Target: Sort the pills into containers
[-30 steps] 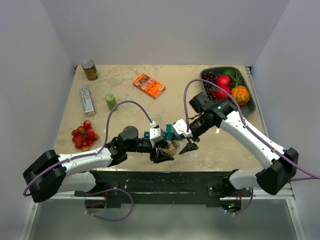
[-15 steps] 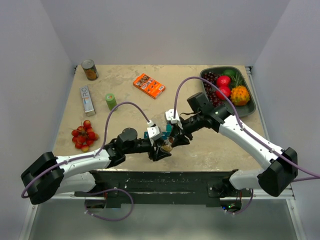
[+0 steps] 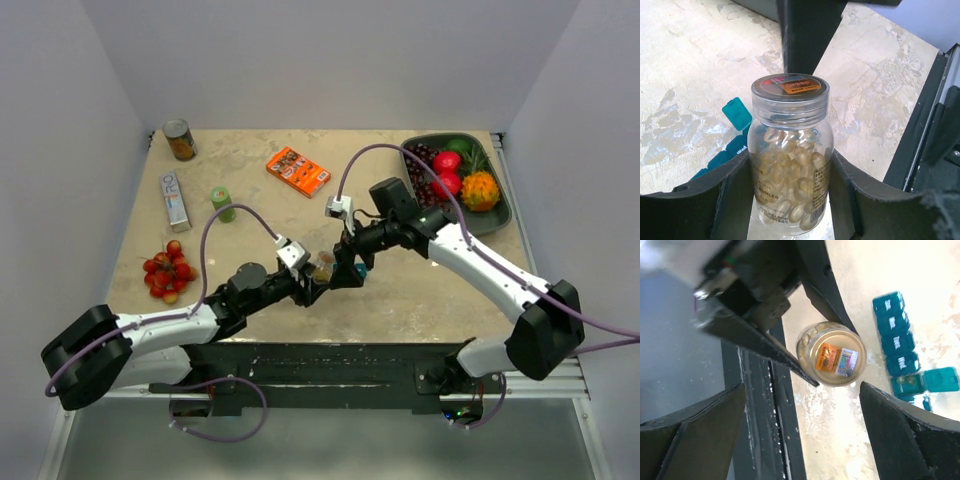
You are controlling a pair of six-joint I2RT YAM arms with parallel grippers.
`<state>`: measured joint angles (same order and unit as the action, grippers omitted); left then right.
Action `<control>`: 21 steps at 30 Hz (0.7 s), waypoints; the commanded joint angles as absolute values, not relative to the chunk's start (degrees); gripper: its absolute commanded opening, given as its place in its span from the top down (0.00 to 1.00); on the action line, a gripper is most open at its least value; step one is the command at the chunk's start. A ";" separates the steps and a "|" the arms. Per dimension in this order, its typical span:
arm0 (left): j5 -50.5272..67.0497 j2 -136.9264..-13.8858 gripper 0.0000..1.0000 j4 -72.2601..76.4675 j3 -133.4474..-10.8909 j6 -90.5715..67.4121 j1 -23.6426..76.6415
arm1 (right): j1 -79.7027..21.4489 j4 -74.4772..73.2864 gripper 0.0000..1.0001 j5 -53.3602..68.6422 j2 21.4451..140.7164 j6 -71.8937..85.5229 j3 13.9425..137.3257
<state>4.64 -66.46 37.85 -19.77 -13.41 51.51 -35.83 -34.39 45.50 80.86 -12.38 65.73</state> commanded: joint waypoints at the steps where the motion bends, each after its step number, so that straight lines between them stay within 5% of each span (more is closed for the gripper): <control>1: 7.10 -60.84 1.00 40.61 -18.20 -12.66 51.33 | -34.89 -43.55 0.01 51.58 74.89 -22.55 71.19; 9: 29.40 -57.91 1.00 37.01 -19.95 -12.75 51.15 | -34.89 -68.10 0.01 58.36 75.93 -69.40 77.34; 18: 37.26 -61.08 1.00 36.29 -23.38 -13.01 51.15 | -37.44 -74.54 0.03 61.62 79.37 -77.35 79.37; 21: 37.79 -63.35 1.00 39.97 -23.64 -15.02 51.15 | -39.19 -70.07 0.13 59.86 78.66 -72.08 77.00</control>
